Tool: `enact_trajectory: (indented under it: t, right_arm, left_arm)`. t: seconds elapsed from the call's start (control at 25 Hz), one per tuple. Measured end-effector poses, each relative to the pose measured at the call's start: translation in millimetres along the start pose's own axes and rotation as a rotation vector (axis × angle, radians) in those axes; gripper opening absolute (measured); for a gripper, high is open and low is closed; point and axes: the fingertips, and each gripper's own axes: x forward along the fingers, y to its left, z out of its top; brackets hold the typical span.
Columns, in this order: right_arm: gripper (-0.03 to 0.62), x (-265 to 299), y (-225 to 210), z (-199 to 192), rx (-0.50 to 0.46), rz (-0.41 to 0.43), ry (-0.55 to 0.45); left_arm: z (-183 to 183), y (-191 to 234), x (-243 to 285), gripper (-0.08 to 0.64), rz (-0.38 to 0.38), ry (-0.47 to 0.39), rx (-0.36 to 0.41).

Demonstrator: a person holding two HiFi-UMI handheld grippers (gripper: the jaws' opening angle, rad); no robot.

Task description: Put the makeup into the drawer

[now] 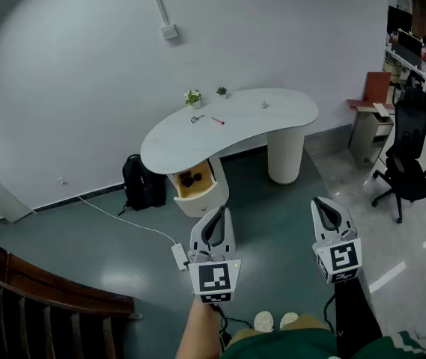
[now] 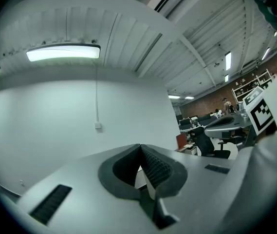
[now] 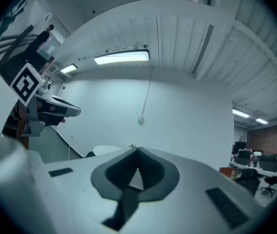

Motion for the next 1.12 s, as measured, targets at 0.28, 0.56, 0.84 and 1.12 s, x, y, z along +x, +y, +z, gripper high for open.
enact_trajectory:
  t: [0.28, 0.56, 0.84, 1.12]
  right_arm:
    - [0.005, 4, 5, -2, 0.013, -0.003, 0.02]
    - [0.074, 9, 7, 3, 0.06, -0.009, -0.029]
    - [0.531, 25, -7, 14, 0.131, 0.011, -0.117]
    - [0.578, 77, -43, -6, 0.141, 0.009, -0.134]
  left_arm:
    - [-7, -1, -4, 0.0, -0.013, 0.015, -0.011]
    - [-16, -2, -1, 0.0, -0.037, 0.023, -0.013]
    - [-19, 1, 21, 0.0, -0.048, 0.021, -0.055]
    - [-24, 2, 79, 0.0, -0.039, 0.031, -0.042]
